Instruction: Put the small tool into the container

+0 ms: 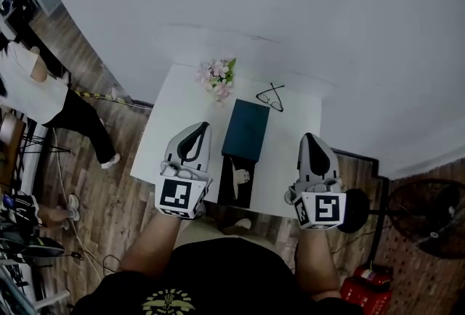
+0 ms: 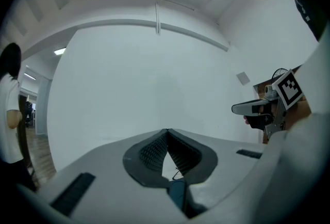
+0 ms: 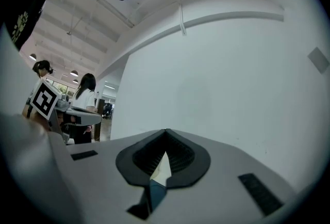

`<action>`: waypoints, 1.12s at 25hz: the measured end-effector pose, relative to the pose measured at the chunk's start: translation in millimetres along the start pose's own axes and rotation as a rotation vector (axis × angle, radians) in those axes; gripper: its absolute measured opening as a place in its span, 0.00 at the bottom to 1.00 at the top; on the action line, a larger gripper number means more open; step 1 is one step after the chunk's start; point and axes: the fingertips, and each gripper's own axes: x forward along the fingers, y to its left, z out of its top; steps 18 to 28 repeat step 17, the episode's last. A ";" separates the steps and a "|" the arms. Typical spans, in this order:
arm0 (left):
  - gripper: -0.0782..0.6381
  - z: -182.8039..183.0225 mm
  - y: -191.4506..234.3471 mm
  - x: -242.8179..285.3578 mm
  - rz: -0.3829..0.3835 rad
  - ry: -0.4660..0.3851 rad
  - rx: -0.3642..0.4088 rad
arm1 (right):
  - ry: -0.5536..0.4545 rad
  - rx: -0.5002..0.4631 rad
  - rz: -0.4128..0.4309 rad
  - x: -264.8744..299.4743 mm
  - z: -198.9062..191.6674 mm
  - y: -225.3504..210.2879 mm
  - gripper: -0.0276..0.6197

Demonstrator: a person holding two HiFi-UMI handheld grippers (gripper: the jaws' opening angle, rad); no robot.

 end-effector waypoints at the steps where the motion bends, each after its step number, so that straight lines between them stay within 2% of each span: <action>1: 0.12 -0.9 -1.6 -0.8 0.000 0.006 0.002 | -0.001 -0.001 0.002 -0.4 1.2 -1.1 0.05; 7: 0.12 -9.0 -8.5 -12.0 0.005 0.033 -0.014 | 0.027 0.025 0.030 -7.9 -7.0 5.5 0.05; 14: 0.12 -34.4 -11.5 -20.0 -0.003 0.086 -0.002 | 0.082 0.050 0.056 -4.7 -31.4 16.9 0.05; 28: 0.12 -35.3 -4.9 -20.6 -0.012 0.089 0.000 | 0.095 0.049 0.060 1.3 -34.4 25.0 0.05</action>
